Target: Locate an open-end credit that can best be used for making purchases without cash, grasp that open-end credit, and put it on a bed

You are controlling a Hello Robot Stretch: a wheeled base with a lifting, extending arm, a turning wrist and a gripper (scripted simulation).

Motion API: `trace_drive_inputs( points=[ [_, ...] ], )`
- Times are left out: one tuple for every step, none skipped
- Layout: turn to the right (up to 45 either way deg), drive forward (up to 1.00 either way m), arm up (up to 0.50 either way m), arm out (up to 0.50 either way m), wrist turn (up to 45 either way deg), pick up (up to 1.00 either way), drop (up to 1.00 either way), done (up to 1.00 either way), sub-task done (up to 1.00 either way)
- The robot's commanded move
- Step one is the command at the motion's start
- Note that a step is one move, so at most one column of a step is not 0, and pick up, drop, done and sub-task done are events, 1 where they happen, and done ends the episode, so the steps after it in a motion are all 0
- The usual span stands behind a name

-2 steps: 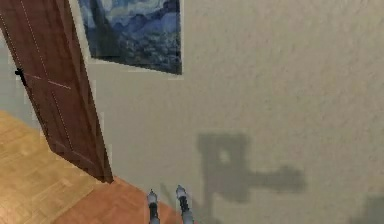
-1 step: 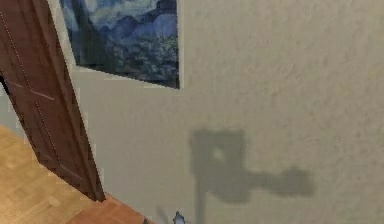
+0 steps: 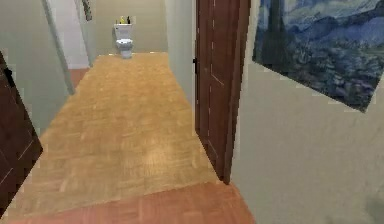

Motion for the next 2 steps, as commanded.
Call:
trace_drive_inputs(
  points=[
    [-45.0, 0.00, 0.00, 0.00, 0.0, 0.00, 0.00, 0.00, 0.00],
    [-45.0, 0.00, 0.00, 0.00, 0.0, 0.00, 0.00, 0.00, 0.00]
  ],
)
